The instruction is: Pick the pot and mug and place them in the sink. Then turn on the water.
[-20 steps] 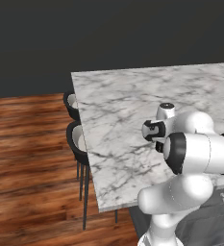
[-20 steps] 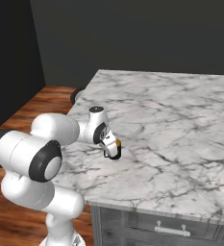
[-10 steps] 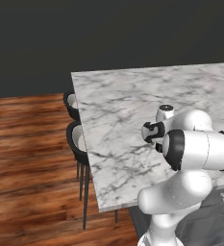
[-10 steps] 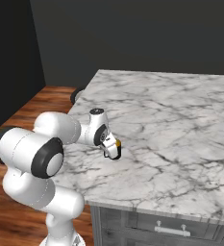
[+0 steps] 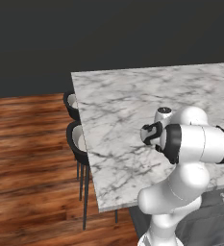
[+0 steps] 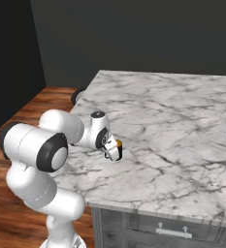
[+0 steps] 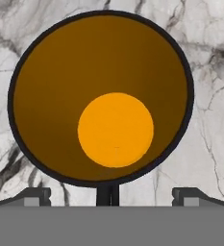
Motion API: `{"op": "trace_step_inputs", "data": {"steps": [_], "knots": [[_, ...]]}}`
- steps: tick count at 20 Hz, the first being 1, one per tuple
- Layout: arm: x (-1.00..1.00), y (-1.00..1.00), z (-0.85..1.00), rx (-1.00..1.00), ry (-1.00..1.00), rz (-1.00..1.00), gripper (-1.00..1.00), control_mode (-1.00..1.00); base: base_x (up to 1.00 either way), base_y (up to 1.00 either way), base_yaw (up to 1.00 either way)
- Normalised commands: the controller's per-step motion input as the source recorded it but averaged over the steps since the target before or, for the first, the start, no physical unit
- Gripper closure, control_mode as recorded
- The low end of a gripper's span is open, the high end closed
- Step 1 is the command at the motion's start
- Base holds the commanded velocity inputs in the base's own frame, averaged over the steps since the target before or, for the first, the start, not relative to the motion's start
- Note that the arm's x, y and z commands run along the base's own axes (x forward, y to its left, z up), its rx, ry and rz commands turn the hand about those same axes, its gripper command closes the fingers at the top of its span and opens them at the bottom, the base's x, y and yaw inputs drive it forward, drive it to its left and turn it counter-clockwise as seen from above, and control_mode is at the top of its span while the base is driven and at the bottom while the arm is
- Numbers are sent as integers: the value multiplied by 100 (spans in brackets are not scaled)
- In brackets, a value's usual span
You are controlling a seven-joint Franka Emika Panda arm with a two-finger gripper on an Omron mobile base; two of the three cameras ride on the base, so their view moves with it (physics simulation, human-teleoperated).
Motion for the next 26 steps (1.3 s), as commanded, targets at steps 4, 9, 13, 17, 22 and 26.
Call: {"op": "trace_step_inputs", "data": {"steps": [4, 9, 13, 17, 22, 26], "knots": [[3, 0, 0, 0, 0, 0, -100, -100, 0, 0, 0], [0, 0, 0, 0, 0, 0, -100, -100, 0, 0, 0], [0, 0, 0, 0, 0, 0, -100, -100, 0, 0, 0], [0, 0, 0, 0, 0, 0, 100, -100, 0, 0, 0], [0, 0, 0, 0, 1, 0, 100, -100, 0, 0, 0], [0, 0, 0, 0, 1, 0, 100, -100, 0, 0, 0]]}}
